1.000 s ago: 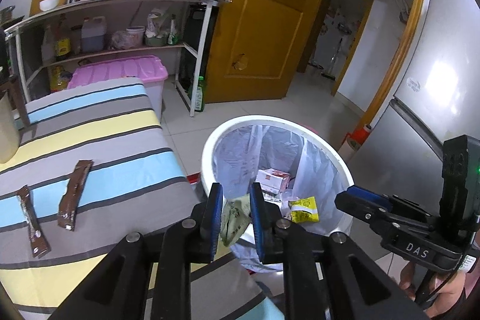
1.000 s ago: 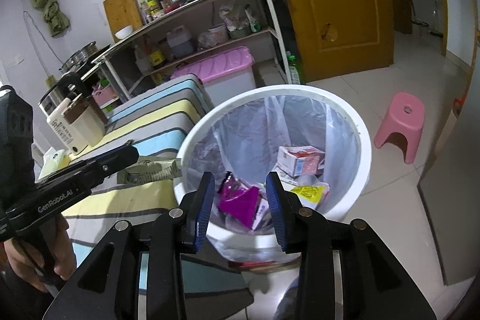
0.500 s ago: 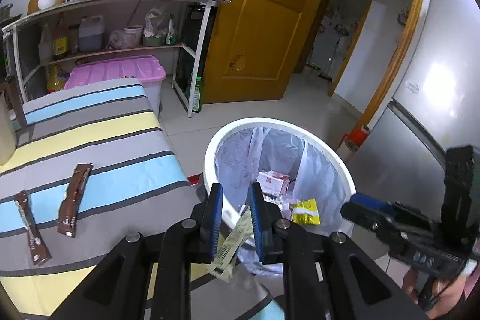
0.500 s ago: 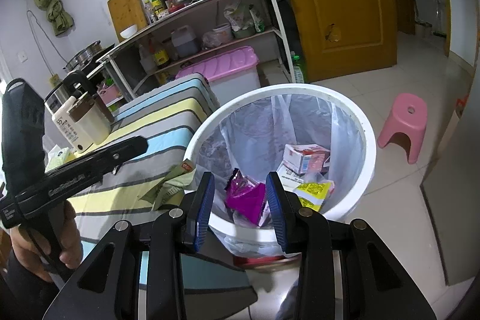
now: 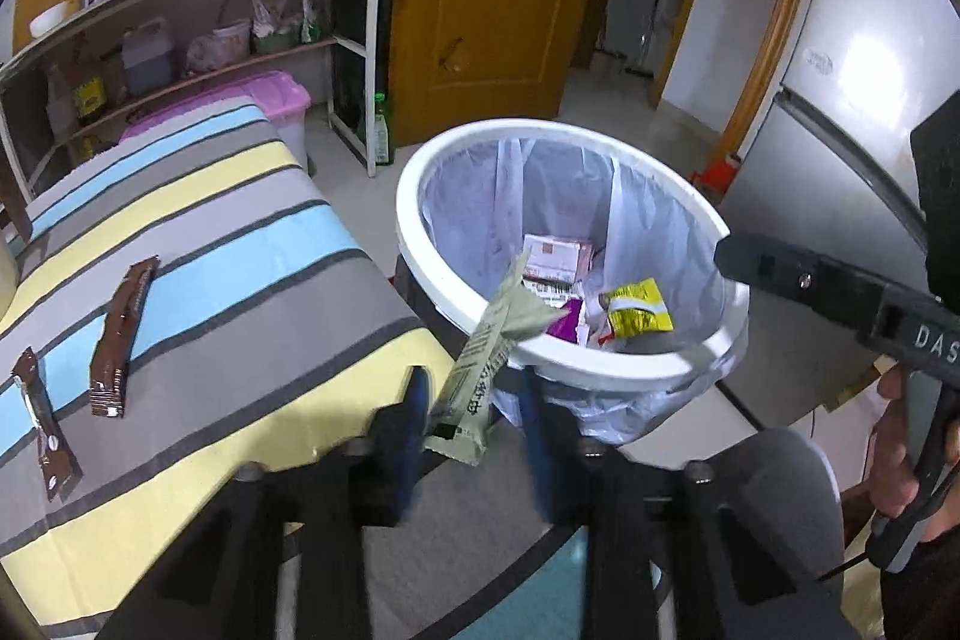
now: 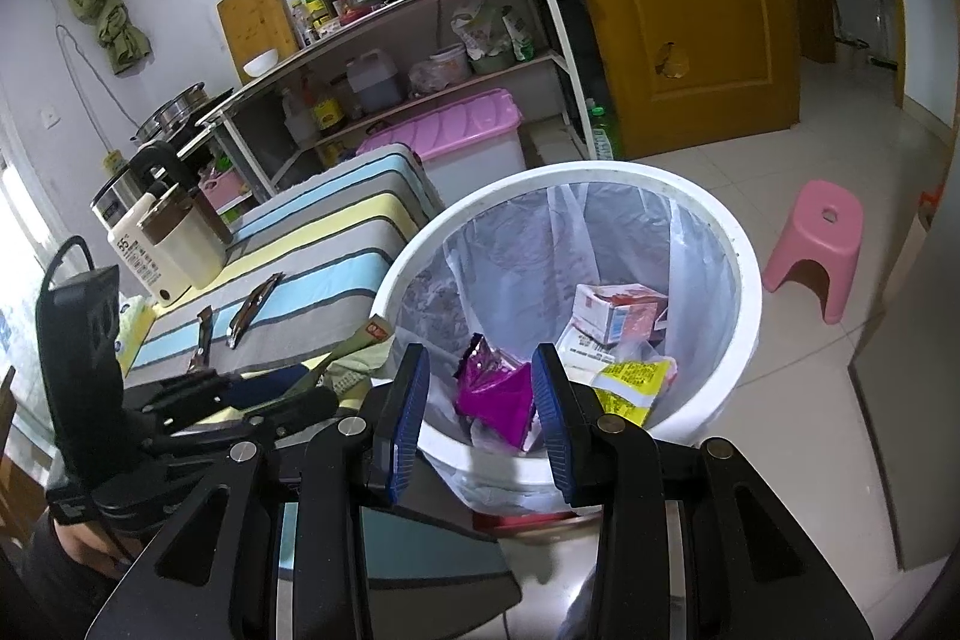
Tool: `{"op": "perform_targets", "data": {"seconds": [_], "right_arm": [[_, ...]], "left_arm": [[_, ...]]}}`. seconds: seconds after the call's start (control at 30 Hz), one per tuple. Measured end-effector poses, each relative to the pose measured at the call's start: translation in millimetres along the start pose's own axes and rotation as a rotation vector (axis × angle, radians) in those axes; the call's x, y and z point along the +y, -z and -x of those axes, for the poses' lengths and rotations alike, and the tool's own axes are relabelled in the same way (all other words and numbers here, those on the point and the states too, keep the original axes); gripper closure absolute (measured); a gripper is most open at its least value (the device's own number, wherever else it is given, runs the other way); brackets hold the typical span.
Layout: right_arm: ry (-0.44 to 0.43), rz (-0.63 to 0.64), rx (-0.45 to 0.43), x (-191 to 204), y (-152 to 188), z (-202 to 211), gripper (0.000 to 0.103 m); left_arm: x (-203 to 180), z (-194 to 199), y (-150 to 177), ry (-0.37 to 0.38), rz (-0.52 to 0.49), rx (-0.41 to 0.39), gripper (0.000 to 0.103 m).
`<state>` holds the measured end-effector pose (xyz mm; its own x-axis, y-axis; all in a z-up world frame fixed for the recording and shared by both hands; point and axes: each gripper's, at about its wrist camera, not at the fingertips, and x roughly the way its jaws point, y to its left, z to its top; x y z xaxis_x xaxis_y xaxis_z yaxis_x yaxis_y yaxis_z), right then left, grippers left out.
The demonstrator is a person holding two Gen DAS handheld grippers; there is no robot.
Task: Collect trash
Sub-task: 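Open the right tool over the bin while the left tool releases the pale green wrapper, then move both tools back to the table toward the two brown chocolate wrappers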
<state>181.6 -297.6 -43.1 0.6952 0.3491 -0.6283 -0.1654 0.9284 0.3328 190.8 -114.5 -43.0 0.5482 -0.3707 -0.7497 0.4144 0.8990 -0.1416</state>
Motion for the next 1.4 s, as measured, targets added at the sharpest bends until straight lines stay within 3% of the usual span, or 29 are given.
{"op": "perform_targets", "data": {"seconds": [0.17,0.8,1.07,1.4], "right_arm": [[0.005,-0.010,0.004,-5,-1,-2,0.066],[0.038,-0.010,-0.009,-16,1,4,0.066],[0.043,-0.015,-0.008,-19,1,5,0.066],[0.019,0.032,0.000,5,2,4,0.066]], "left_arm": [[-1,1,-1,-0.009,-0.014,-0.014,0.090],[-29,-14,-51,0.059,-0.001,-0.077,0.089],[-20,-5,-45,0.065,0.036,-0.096,0.086],[6,25,-25,0.011,0.105,-0.127,0.086]]}}
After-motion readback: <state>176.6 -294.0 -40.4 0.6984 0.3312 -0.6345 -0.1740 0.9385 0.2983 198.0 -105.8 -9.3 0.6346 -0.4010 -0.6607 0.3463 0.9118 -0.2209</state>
